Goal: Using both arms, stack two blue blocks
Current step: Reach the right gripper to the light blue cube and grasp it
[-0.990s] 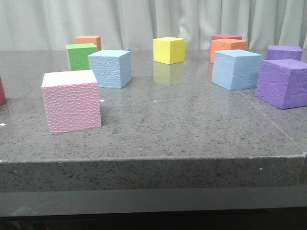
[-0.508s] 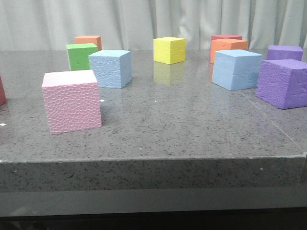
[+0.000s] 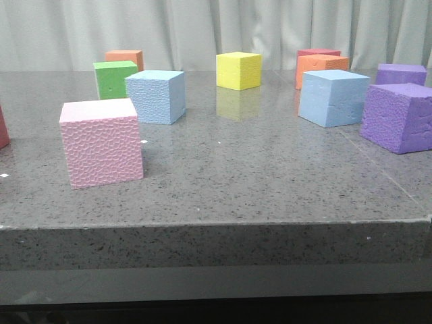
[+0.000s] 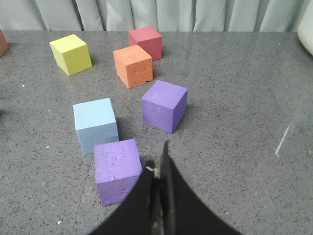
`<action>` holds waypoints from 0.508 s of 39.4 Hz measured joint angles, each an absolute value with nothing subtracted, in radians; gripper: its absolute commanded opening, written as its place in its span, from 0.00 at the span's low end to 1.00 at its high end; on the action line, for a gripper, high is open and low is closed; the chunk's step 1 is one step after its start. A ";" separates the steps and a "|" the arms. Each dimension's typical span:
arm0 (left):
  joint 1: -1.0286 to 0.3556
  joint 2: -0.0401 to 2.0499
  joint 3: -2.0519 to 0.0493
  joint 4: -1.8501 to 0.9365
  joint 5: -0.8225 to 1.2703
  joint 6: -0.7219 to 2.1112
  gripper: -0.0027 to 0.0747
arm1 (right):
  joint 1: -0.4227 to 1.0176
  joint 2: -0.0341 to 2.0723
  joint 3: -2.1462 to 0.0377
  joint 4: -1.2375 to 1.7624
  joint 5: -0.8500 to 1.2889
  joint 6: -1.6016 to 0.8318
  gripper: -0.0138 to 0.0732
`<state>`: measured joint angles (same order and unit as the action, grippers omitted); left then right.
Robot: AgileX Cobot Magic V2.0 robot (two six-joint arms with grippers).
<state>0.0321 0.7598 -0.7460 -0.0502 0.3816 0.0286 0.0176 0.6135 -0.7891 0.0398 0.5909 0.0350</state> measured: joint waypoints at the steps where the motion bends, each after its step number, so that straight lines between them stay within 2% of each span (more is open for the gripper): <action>1: 0.032 0.760 -0.746 -0.050 0.381 0.029 0.01 | 0.018 0.613 -0.789 0.040 0.591 0.035 0.08; 6: 0.032 0.760 -0.746 -0.050 0.378 0.029 0.04 | 0.018 0.613 -0.789 0.040 0.591 0.035 0.09; 9: 0.032 0.760 -0.746 -0.050 0.378 0.029 0.15 | 0.018 0.613 -0.789 0.040 0.589 0.035 0.12; 11: 0.032 0.760 -0.746 -0.050 0.377 0.029 0.28 | 0.018 0.613 -0.789 0.040 0.585 0.035 0.17; 14: 0.032 0.760 -0.746 -0.050 0.374 0.029 0.51 | 0.018 0.613 -0.789 0.040 0.579 0.035 0.31; 16: 0.032 0.760 -0.746 -0.050 0.374 0.029 0.64 | 0.018 0.613 -0.789 0.040 0.575 0.035 0.44; 20: 0.032 0.760 -0.746 -0.050 0.371 0.029 0.82 | 0.018 0.613 -0.789 0.040 0.566 0.035 0.72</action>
